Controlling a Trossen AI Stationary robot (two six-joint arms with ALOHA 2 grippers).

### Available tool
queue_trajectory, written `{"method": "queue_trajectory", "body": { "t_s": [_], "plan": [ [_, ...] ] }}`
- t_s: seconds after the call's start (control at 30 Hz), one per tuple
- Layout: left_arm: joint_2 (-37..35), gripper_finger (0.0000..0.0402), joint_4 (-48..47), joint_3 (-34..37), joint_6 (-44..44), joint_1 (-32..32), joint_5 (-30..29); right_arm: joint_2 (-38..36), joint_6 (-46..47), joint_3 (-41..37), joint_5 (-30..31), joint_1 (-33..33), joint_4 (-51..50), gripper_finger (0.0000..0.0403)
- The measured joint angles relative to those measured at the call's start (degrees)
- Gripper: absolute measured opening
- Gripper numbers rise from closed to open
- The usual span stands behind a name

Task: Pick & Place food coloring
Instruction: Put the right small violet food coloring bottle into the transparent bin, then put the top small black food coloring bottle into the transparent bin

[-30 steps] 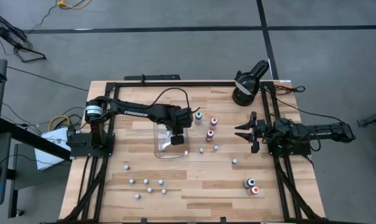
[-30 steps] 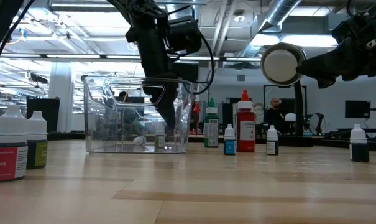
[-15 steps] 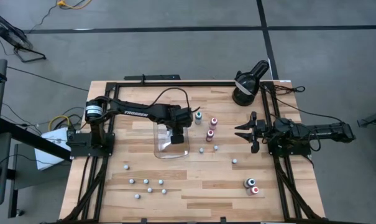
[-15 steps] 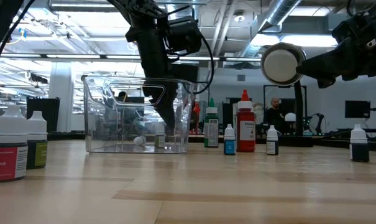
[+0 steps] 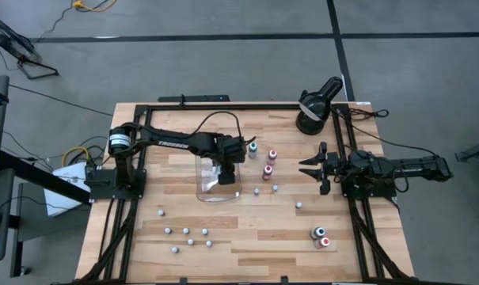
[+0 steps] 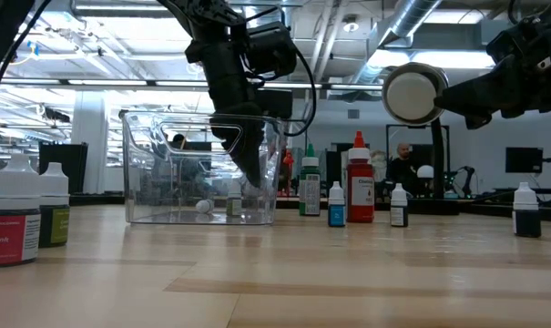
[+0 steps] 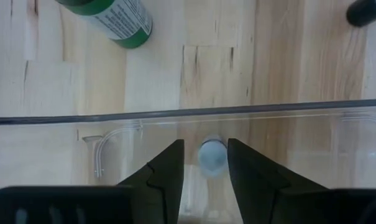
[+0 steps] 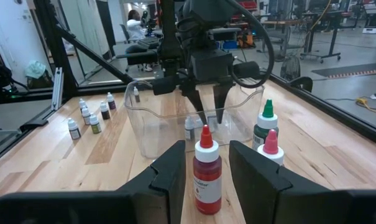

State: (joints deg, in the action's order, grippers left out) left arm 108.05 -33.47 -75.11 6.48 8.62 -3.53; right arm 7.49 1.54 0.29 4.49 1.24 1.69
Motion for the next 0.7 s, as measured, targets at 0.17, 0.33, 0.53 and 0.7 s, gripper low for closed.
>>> {"method": "queue_trajectory", "body": {
  "t_s": [0.17, 0.33, 0.53, 0.7],
  "plan": [
    [0.0, 0.0116, -0.02, 0.0, 0.0, 0.0, 0.29, 0.0, 0.02, -0.01, 0.0, 0.02, 0.0, 0.0113],
    [0.01, 0.0116, -0.02, 0.0, 0.0, 0.0, 0.24, 0.0, 0.0, -0.02, 0.0, 0.0, -0.02, 0.0113],
    [-0.21, 0.0116, -0.64, 0.0, -1.11, 0.0, 0.24, -0.01, 0.01, 0.0, 0.0, 0.02, -0.02, 0.0113],
    [-1.82, 0.0116, -0.55, 0.0, -1.64, -0.17, 1.11, 0.0, 0.0, -0.02, 0.0, 0.0, 0.0, 0.0113]
  ]
}}
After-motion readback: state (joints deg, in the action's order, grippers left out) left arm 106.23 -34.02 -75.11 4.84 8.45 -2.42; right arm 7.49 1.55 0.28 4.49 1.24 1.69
